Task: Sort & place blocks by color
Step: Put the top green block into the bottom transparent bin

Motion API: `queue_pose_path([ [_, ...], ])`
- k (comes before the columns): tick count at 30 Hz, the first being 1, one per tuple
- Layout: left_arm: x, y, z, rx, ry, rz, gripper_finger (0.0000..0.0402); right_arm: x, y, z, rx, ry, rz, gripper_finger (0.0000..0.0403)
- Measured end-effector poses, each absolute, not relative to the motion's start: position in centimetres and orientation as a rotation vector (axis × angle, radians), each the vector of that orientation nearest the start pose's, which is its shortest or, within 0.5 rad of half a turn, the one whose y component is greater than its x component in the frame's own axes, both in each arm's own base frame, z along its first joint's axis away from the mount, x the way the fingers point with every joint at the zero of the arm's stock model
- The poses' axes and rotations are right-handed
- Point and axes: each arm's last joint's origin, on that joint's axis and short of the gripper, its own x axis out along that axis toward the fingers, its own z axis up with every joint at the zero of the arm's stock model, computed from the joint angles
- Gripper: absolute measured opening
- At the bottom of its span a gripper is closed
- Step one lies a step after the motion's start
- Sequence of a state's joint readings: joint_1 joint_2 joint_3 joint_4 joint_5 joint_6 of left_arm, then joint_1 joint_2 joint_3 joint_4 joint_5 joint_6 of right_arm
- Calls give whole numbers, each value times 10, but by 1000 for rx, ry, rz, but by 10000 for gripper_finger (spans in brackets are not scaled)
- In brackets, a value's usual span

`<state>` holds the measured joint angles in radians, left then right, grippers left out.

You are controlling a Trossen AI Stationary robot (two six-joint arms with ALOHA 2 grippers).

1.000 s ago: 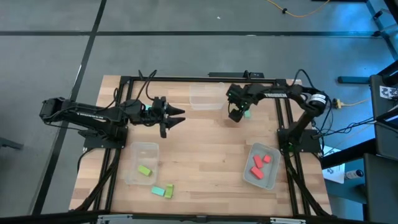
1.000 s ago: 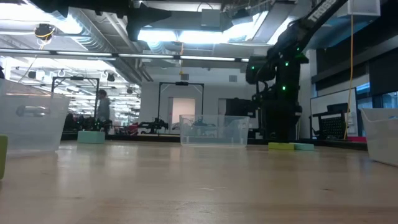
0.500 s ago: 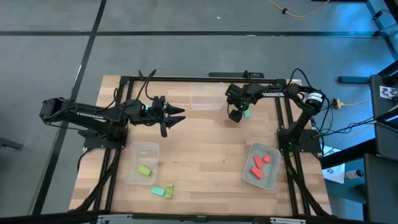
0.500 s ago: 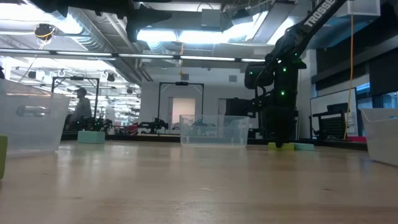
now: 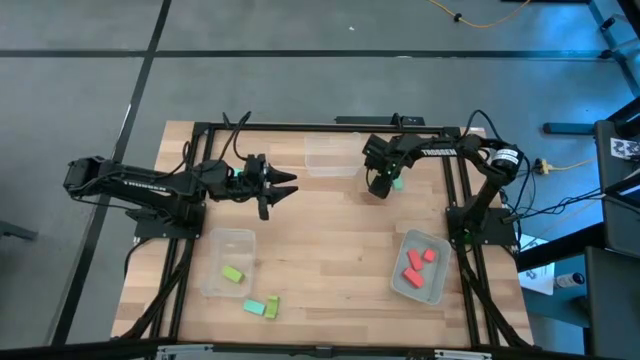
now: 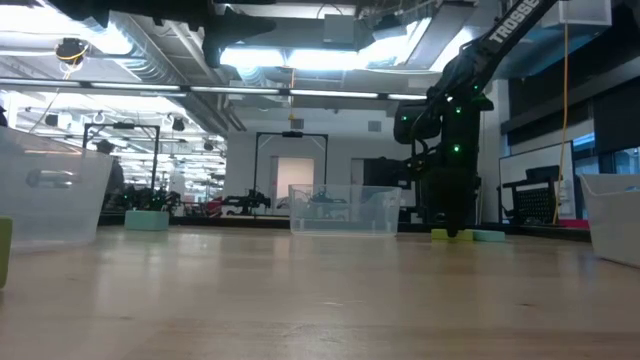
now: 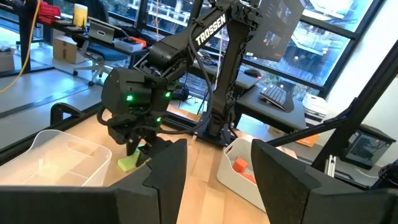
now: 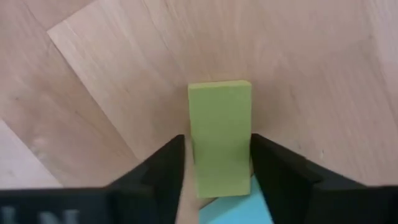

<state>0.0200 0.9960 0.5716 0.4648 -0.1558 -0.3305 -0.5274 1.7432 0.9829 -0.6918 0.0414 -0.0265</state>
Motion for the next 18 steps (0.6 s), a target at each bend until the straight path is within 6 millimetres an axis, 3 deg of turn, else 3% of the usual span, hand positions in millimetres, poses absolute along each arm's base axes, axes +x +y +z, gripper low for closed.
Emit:
queue_pose_path([
  [3,221,9,283,-332,-69,168,172,255,-150,143,336,1428,-449,119],
  [14,221,9,283,-332,-70,168,172,252,-146,145,379,1451,-434,118],
  [18,221,9,283,-332,-70,167,172,247,-141,161,377,1429,-435,118],
])
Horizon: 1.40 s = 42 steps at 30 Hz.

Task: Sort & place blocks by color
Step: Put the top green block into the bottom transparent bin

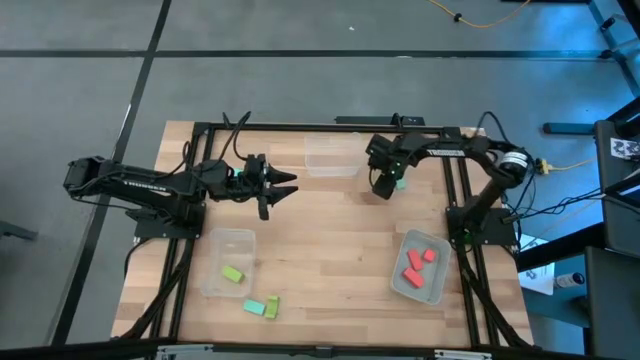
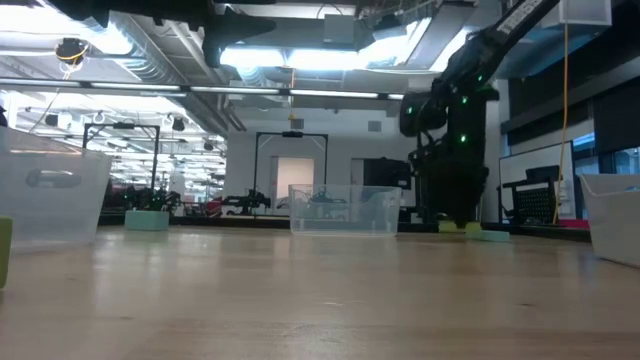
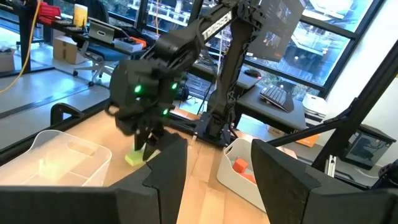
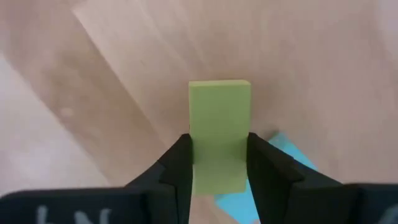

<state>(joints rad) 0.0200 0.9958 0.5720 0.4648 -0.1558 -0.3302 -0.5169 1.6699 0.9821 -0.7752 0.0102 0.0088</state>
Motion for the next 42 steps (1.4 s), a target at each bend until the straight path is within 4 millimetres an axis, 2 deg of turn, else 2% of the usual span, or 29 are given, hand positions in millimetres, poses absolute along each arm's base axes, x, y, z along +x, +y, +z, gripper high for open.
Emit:
queue_pose_path([
  [6,221,9,283,-332,-70,168,172,243,-123,209,362,1203,-466,118],
  [11,221,9,283,-332,-69,168,172,248,-99,250,396,825,-435,118],
  [15,221,9,283,-331,-69,168,172,254,-72,265,440,555,-350,118],
  [22,221,9,283,-312,-66,166,172,273,-25,274,453,360,-150,118],
  [27,221,7,283,-236,-54,125,172,279,-3,277,390,298,-160,118],
  [31,221,7,283,-227,-54,125,172,279,3,278,355,290,-172,118],
  [42,221,7,284,-228,-69,123,172,279,3,277,351,292,-167,118],
])
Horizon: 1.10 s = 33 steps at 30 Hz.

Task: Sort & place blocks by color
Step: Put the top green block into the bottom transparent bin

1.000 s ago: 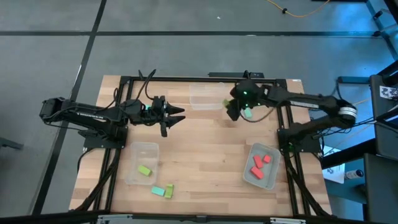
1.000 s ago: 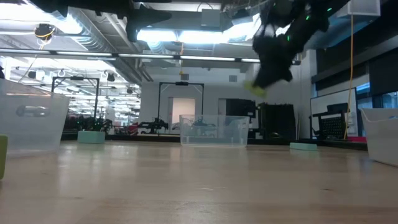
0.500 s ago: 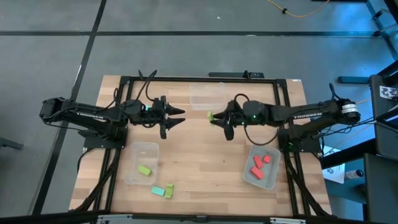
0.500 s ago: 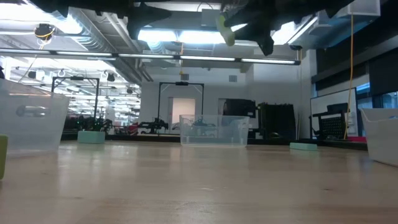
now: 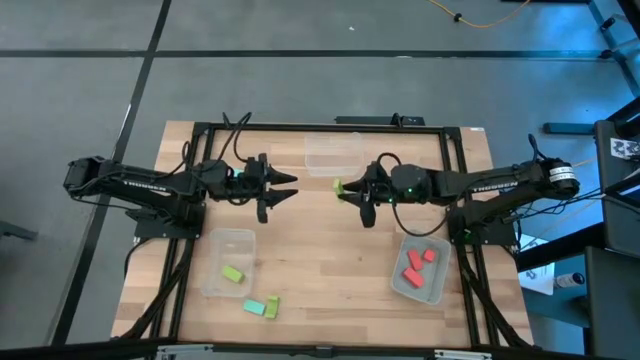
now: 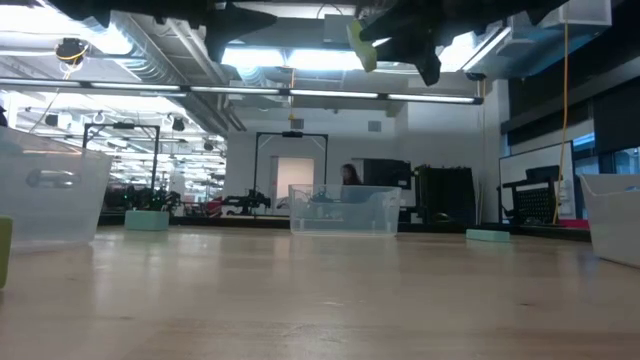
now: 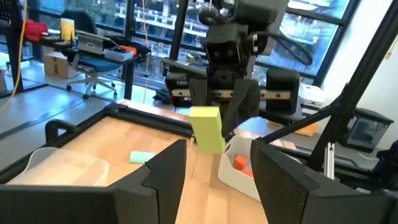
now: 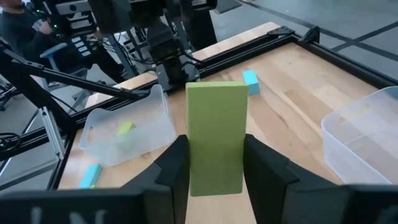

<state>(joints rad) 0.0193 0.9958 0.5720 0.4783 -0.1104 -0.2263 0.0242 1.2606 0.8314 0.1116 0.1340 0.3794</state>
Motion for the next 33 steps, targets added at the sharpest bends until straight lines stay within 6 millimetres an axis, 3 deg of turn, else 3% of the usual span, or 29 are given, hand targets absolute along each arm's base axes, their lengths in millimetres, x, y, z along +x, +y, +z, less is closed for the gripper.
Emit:
queue_pose_path([
  [9,244,5,275,-230,-103,108,172,282,3,287,313,193,-140,118],
  [22,306,-2,284,-124,-65,123,172,282,15,293,268,147,-68,118],
  [33,314,-7,284,-127,-40,62,172,281,19,289,248,188,-51,118],
])
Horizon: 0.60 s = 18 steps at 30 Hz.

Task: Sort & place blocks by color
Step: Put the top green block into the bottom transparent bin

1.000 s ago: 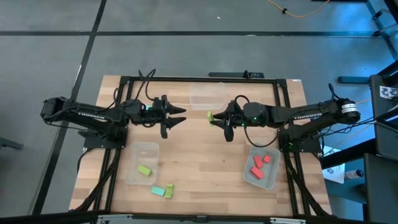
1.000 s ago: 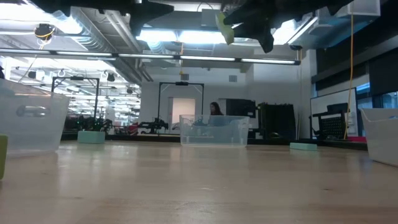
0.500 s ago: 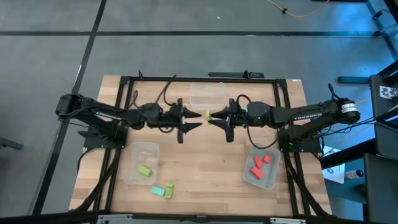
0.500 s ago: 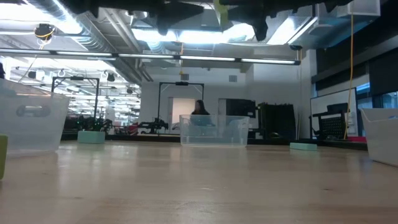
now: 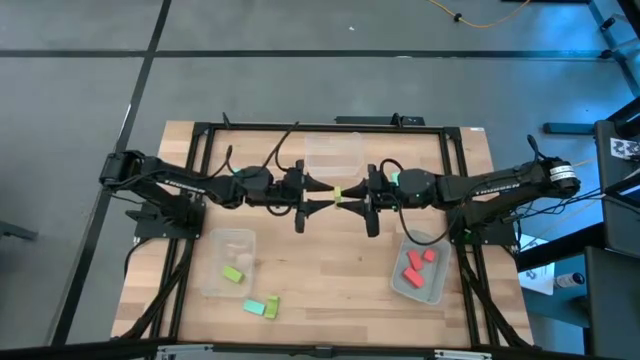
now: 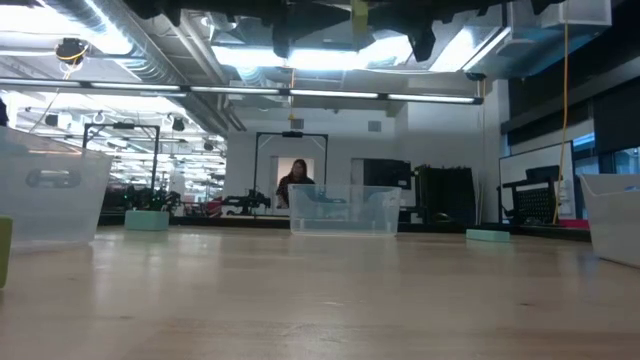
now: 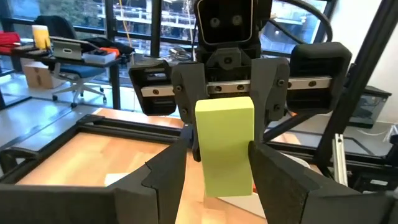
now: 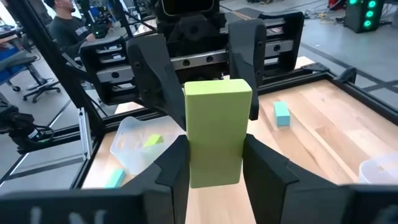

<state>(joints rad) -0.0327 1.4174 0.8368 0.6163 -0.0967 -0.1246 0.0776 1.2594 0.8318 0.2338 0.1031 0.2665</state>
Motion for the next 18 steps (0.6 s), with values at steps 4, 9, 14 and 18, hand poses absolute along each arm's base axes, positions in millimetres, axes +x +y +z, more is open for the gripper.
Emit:
queue_pose_path([
  [4,314,-10,284,-129,-40,57,172,281,19,289,235,194,-48,118],
  [9,314,-15,285,-132,-47,40,172,282,19,288,229,197,-50,118],
  [14,314,-16,285,-132,-46,27,172,282,19,288,216,199,-30,118],
  [18,315,-16,285,-132,-50,27,172,282,19,288,221,198,-30,118],
])
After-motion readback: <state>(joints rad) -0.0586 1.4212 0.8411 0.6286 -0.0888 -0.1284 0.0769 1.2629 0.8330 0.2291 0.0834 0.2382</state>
